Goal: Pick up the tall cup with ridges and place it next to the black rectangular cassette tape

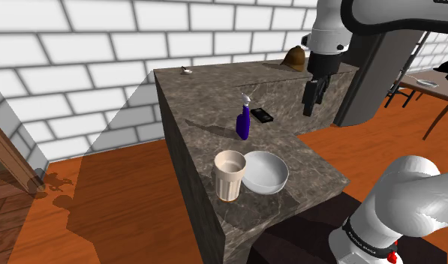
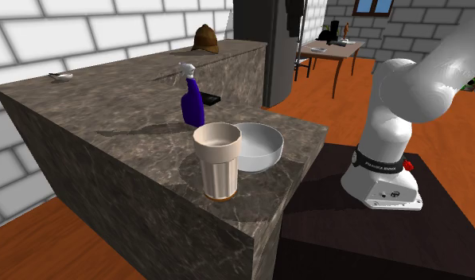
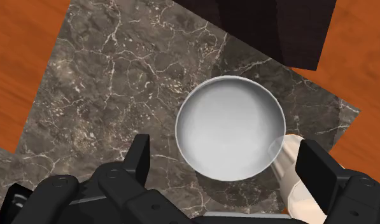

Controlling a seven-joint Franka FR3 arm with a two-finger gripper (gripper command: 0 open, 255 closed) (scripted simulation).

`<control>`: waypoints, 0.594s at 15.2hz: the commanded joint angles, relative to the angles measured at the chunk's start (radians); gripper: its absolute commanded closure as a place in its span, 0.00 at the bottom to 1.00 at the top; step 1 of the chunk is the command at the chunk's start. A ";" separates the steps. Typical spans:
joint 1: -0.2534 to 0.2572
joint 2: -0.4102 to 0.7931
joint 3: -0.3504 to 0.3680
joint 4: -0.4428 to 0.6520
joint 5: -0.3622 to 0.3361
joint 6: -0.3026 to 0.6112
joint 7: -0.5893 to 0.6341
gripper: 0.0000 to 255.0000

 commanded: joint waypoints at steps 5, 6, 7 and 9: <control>0.025 0.057 0.065 -0.037 0.042 0.096 0.059 0.00; 0.031 0.074 0.081 -0.044 0.051 0.120 0.073 0.00; 0.037 0.092 0.097 -0.049 0.060 0.145 0.087 0.00; 0.048 0.132 0.130 -0.055 0.076 0.194 0.116 0.00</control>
